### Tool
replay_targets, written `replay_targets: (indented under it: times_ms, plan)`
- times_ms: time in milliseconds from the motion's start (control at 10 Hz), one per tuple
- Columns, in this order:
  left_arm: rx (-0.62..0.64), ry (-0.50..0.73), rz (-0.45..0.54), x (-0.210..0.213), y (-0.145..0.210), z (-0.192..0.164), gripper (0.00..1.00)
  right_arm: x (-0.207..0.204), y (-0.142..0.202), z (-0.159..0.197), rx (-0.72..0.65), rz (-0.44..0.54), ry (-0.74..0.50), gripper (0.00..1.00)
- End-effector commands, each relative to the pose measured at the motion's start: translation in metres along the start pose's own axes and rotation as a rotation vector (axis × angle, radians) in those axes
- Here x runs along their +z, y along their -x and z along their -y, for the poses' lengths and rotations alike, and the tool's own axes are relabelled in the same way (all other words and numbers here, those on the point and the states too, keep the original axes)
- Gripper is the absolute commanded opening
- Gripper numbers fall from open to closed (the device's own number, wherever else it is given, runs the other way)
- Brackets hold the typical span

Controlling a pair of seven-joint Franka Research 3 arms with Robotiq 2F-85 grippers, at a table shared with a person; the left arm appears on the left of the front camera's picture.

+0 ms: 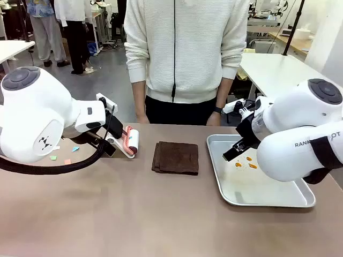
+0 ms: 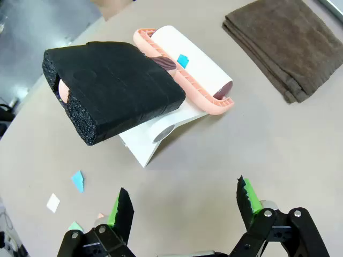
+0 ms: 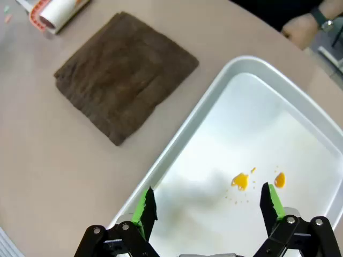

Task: Clean the surface of the table.
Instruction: Hold the Lint Roller with your left hand and the towel with your right hand.

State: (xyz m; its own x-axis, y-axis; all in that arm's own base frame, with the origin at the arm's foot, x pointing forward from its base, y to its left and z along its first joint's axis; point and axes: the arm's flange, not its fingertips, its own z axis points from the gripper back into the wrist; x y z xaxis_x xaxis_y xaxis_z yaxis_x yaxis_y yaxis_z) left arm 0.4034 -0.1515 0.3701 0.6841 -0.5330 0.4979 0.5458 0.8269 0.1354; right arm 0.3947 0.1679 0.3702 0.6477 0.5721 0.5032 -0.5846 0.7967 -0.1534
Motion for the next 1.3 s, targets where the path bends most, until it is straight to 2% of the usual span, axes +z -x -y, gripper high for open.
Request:
replay_targets:
  times_ms: [0, 1200]
  plan:
    - [0.000, 0.000, 0.000, 0.0001, 0.0000, 0.0000, 1.00, 0.0006, -0.0003, 0.0001, 0.000, 0.001, 0.000, 1.00]
    - [0.000, 0.000, 0.000, 0.0001, 0.0000, 0.0000, 1.00, 0.0006, -0.0003, 0.0001, 0.000, 0.001, 0.000, 1.00]
